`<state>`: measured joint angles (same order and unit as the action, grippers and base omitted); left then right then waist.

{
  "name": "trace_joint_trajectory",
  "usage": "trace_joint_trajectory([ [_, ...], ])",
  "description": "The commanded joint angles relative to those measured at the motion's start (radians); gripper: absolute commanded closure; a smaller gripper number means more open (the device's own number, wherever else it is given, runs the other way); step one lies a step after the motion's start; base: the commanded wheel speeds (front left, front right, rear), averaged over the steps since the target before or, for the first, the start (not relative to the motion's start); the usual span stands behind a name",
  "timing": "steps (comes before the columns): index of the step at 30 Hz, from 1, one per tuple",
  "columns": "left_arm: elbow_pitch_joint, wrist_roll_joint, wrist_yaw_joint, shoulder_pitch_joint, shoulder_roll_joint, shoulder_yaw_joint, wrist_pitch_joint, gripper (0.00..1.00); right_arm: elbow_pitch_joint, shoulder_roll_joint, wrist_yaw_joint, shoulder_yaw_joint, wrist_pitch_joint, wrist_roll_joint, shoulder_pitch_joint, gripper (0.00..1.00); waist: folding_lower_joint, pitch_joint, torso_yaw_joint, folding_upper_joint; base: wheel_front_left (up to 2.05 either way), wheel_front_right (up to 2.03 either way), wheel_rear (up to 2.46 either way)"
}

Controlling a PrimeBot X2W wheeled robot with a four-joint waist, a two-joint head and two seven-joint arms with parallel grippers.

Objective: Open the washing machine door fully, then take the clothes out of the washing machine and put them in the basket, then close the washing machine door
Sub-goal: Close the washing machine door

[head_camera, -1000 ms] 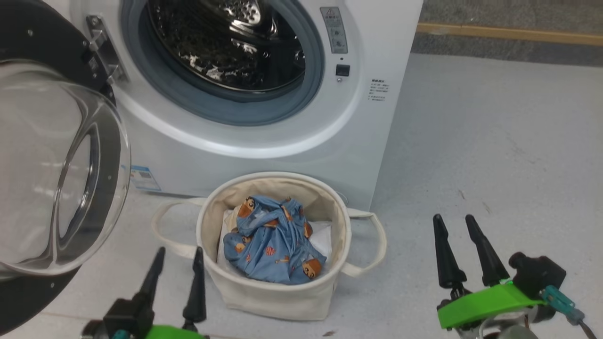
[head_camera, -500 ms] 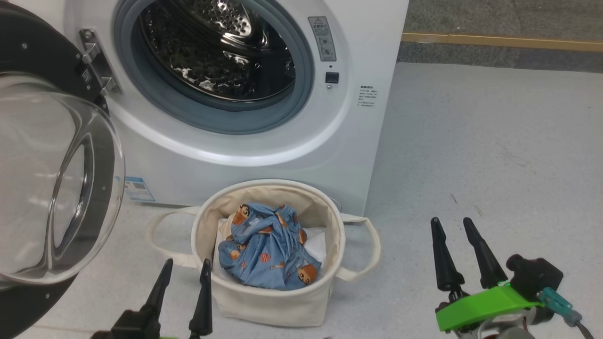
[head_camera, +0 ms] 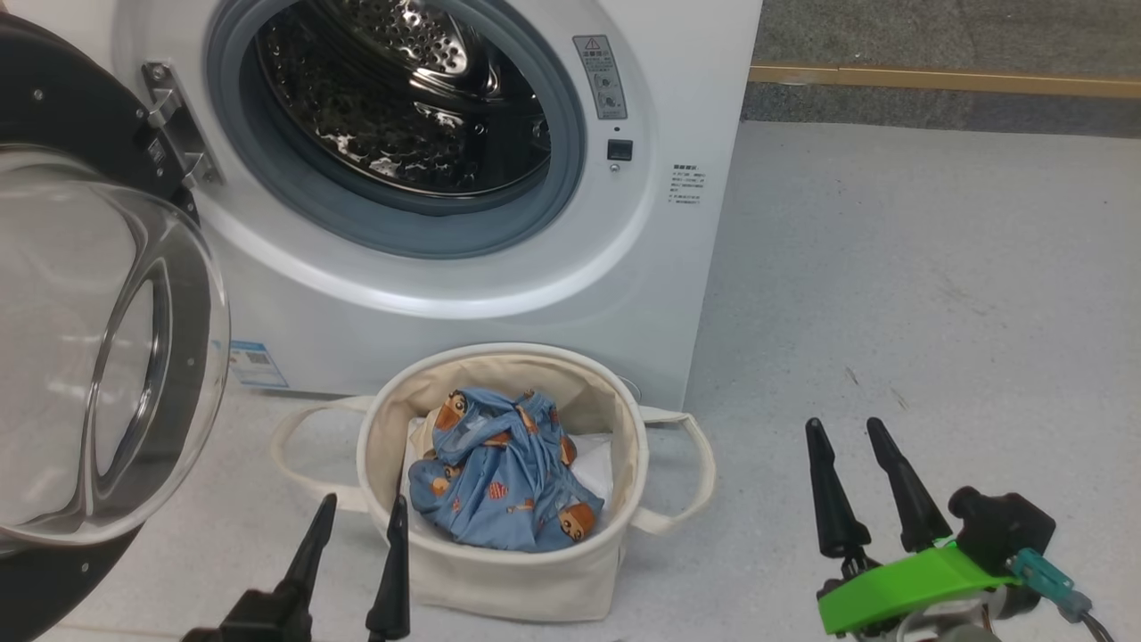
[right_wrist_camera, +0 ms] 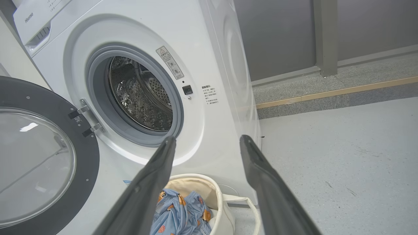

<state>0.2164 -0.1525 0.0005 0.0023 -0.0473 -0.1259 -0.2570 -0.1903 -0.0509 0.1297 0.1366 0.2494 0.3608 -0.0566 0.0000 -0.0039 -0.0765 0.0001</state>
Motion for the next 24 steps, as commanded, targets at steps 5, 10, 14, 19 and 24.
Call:
trace_joint_trajectory([
  [5, -0.037, -0.001, 0.009, -0.019, -0.003, 0.022, -0.005, 0.00, 0.030, 0.001, 0.001, 0.026, 0.012, -0.005, -0.017, 0.00, 0.0000, -0.003, 0.000, -0.0001, 0.00, 0.00, 0.00],
  [10, -0.027, -0.025, 0.016, -0.019, -0.003, 0.022, -0.005, 0.00, 0.031, 0.001, 0.001, 0.028, 0.012, -0.008, -0.017, 0.00, 0.0000, -0.001, 0.001, -0.0001, -0.04, 0.16, -0.12],
  [14, -0.014, 0.004, 0.029, -0.024, -0.003, 0.021, -0.005, 0.00, 0.032, 0.001, 0.001, 0.026, 0.012, -0.008, -0.018, 0.00, 0.0000, 0.004, 0.002, -0.0001, -0.39, 0.90, -0.51],
  [19, -0.008, 0.008, 0.038, -0.032, -0.003, 0.016, -0.005, 0.00, 0.034, 0.001, 0.001, 0.021, 0.012, -0.008, -0.019, 0.00, 0.0000, 0.010, 0.004, -0.0001, -1.01, 1.51, -0.50],
  [24, -0.027, 0.025, 0.043, -0.038, -0.003, 0.010, -0.005, 0.00, 0.031, 0.001, 0.001, 0.019, 0.012, -0.010, -0.020, 0.00, 0.0000, 0.013, 0.009, -0.0001, -1.61, 1.87, -0.26],
])
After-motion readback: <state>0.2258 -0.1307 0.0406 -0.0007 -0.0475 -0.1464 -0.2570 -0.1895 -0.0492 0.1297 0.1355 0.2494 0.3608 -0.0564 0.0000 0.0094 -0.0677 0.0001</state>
